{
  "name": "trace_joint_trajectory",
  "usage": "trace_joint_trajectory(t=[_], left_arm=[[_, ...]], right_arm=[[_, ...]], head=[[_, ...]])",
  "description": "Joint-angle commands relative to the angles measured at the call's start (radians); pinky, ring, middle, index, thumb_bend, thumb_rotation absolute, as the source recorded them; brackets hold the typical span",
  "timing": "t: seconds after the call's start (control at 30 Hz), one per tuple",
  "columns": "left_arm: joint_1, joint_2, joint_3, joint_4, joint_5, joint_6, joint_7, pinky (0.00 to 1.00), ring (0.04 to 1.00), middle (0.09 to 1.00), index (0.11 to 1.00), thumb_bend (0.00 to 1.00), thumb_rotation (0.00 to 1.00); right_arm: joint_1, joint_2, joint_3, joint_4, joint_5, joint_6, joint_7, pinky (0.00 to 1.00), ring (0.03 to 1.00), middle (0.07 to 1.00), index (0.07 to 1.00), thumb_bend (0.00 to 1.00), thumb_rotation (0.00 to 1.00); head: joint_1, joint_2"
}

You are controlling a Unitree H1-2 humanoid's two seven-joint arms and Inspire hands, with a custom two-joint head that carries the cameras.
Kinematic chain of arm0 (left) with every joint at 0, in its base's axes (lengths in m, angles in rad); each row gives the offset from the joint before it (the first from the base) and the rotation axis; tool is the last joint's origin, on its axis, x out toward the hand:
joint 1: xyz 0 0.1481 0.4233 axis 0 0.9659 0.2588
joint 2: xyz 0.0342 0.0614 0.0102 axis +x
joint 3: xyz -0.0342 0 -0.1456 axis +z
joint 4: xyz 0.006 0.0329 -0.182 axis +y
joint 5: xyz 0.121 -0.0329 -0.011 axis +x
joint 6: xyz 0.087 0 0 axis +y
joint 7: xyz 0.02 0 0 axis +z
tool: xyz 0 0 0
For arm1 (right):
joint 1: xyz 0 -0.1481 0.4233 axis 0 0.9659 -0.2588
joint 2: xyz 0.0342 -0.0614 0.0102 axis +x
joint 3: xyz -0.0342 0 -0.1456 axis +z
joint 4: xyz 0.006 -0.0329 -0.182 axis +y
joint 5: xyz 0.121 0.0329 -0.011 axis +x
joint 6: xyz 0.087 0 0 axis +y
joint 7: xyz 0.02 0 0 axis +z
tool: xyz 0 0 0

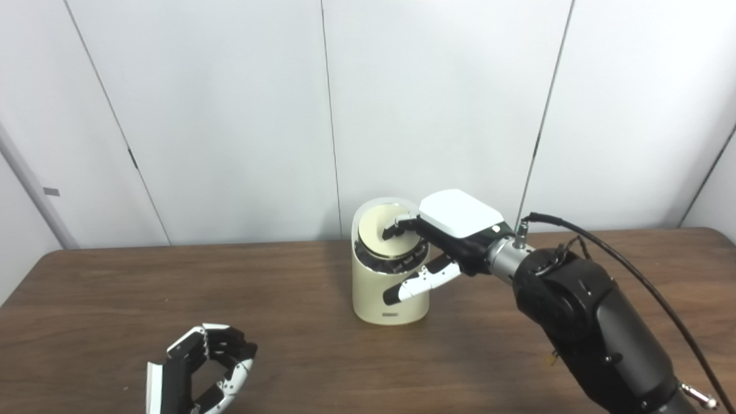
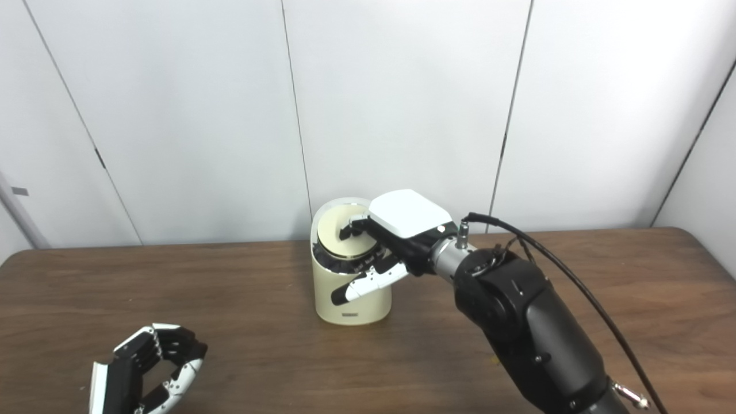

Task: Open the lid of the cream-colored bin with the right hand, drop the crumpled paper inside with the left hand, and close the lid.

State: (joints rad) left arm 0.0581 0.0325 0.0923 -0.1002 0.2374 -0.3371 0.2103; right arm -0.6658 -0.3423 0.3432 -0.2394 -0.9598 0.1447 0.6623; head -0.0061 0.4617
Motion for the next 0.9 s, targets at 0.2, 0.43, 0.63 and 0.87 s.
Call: trace_joint_trajectory(t=[0.2, 0.43, 0.63, 0.87], left_arm=[[0.003, -0.003, 0.000, -0.047, 0.007, -0.003, -0.007, 0.36, 0.439, 0.489, 0.485, 0.48, 0.07], [0.004, -0.004, 0.002, -0.047, 0.000, -0.003, -0.010, 0.37, 0.441, 0.491, 0.485, 0.48, 0.07], [0.002, -0.006, 0.002, -0.050, -0.004, 0.003, -0.011, 0.36, 0.442, 0.490, 0.485, 0.48, 0.07], [0.001, -0.003, 0.003, -0.056, -0.007, 0.006, -0.017, 0.37, 0.445, 0.491, 0.485, 0.48, 0.07]], right_arm=[[-0.023, -0.004, 0.015, -0.023, -0.018, -0.006, 0.005, 0.68, 0.765, 0.772, 0.752, 0.93, 0.84], [-0.021, -0.008, 0.035, -0.025, -0.028, -0.014, 0.019, 0.66, 0.764, 0.767, 0.746, 0.93, 0.83], [-0.018, -0.009, 0.052, -0.023, -0.043, -0.006, 0.058, 0.66, 0.781, 0.779, 0.762, 0.94, 0.86], [-0.013, -0.017, 0.079, 0.001, -0.065, -0.010, 0.086, 0.71, 0.769, 0.768, 0.746, 0.94, 0.91]], head=[[0.000, 0.008], [0.000, 0.010], [0.002, 0.012], [0.002, 0.015]])
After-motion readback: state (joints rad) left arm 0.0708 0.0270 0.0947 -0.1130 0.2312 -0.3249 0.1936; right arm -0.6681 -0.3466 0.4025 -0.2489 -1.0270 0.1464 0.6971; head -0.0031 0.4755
